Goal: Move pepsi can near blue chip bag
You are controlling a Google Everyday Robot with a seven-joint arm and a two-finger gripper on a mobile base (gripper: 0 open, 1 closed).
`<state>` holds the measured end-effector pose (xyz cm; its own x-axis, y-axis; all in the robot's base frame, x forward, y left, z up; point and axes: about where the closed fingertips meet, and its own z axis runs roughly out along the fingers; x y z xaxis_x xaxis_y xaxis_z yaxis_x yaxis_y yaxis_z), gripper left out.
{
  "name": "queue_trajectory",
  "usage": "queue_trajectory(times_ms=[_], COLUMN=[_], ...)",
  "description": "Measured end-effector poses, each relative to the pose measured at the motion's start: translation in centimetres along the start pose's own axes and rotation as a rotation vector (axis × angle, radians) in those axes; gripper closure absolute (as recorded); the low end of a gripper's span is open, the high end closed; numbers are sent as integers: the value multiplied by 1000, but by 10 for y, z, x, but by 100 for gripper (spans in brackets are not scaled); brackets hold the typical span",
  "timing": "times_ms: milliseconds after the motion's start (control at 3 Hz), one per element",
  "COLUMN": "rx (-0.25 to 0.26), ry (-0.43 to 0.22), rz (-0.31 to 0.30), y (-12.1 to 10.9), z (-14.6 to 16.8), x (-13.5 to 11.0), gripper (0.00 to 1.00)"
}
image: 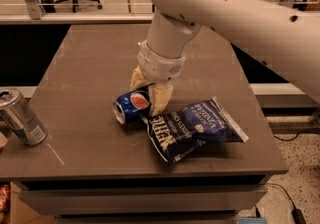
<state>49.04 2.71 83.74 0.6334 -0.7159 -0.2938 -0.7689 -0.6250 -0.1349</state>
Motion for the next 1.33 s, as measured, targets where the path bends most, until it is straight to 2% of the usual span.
queue_trajectory(times_ms=[333, 1333], rx=[-10, -25], ry=[-3, -5], rz=[7, 5], y=[0, -3], z=[4, 5], x=[3, 9], gripper=[82, 12])
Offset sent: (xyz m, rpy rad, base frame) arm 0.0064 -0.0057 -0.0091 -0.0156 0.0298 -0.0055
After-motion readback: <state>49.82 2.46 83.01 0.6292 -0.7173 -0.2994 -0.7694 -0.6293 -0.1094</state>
